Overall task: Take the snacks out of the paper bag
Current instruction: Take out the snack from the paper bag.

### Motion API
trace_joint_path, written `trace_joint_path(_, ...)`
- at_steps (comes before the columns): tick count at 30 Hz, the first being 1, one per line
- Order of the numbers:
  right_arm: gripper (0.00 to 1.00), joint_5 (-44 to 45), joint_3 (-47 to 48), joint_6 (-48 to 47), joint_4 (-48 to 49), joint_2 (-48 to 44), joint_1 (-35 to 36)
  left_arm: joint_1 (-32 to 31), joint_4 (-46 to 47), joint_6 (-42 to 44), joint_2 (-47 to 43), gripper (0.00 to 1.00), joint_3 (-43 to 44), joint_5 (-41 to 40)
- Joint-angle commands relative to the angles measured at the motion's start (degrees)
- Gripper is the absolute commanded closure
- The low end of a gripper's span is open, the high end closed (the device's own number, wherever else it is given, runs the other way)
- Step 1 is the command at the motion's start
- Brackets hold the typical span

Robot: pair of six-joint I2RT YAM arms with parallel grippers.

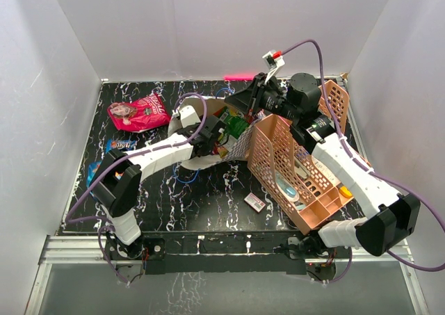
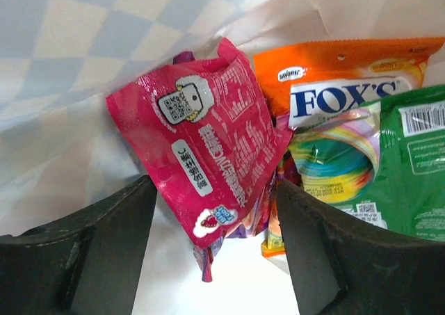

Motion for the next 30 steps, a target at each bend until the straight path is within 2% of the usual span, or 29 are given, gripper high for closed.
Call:
trace_joint_path(1, 0.92, 0.71, 2.68, -0.78, 1.50, -2.49, 0.20, 1.75, 0.77, -2.72, -0.12, 0.34, 1.31, -1.41)
trace_joint_path(6, 0.92, 0.85, 2.97, -0.86, 1.18, -2.84, 0.20, 2.27, 5.12, -0.03, -0.18, 0.49, 1.06, -1.82)
trace_joint_path(11, 0.92, 1.40, 3.07, -0.95, 1.04, -3.42, 0.20, 2.22, 5.89, 1.22, -0.25, 0.74, 1.64, -0.32)
trace_joint_path(17, 0.92, 1.37, 3.39, -1.09, 0.99, -3.52, 0.19, 2.22, 3.92, 0.83, -0.19, 0.87, 2.56, -0.18)
trace_joint_path(24, 0.92, 2.43, 2.68, -1.44, 1.16, -4.21, 0.20, 2.20, 4.79, 3.59, -4.61, 0.90, 2.82, 1.75)
trace_joint_path(28, 0.92, 2.27, 2.76, -1.50, 1.12, -3.96, 0.20, 2.22, 5.71, 3.76, -6.48, 0.80, 1.87, 2.96)
trace_joint_path(30, 0.92, 1.80, 2.78, -1.28, 1.27, -3.88, 0.20, 2.22, 6.05, 3.77, -6.54, 0.80, 1.54, 2.42)
